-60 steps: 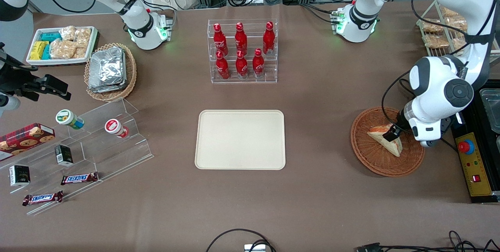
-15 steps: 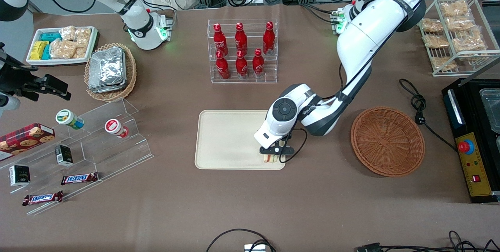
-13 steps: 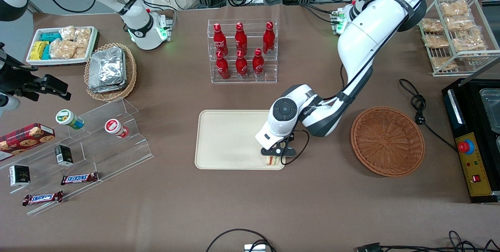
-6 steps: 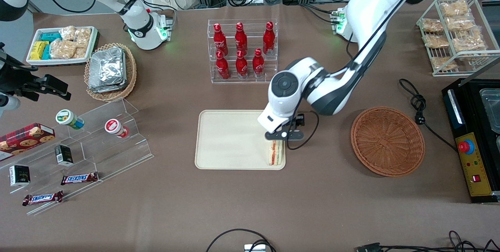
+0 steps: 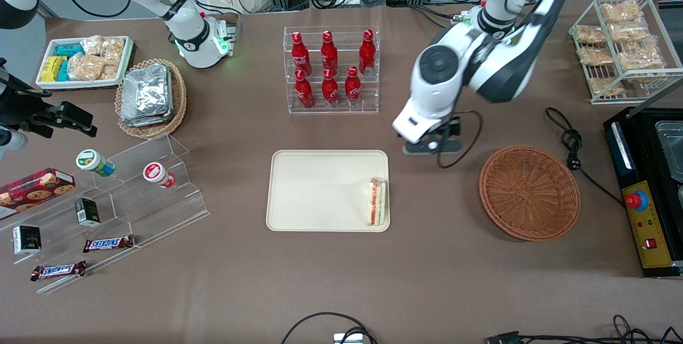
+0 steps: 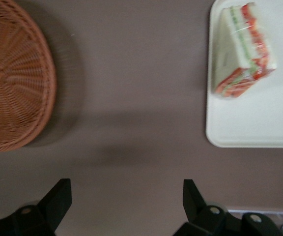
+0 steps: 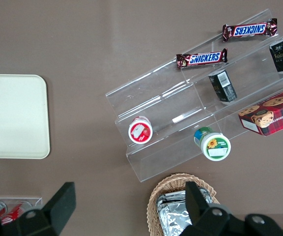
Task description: Place sandwich from basket to tray
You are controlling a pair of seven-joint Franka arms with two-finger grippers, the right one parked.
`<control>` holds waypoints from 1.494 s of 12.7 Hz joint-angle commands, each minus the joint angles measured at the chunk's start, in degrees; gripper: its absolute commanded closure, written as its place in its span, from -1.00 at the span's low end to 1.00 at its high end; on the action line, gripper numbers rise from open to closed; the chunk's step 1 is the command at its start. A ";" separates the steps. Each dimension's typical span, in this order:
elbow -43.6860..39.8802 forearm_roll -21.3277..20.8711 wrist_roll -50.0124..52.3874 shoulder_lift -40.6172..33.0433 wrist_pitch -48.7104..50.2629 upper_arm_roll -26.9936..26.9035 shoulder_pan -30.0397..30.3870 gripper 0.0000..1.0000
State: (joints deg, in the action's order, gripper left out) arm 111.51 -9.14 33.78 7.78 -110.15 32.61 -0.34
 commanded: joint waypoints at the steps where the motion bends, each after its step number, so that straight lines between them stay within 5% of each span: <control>1: -1.89 2.72 -9.23 -3.83 6.06 0.17 7.08 -1.00; 6: -13.32 2.11 -11.45 3.27 10.04 0.08 18.34 -1.00; 14: -13.78 3.25 -15.39 2.77 10.66 0.08 21.69 -1.00; 19: -14.03 4.12 -22.52 1.09 11.10 -18.09 7.30 -1.00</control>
State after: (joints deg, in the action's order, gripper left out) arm 97.87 -6.33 13.25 10.20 -100.31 20.03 12.53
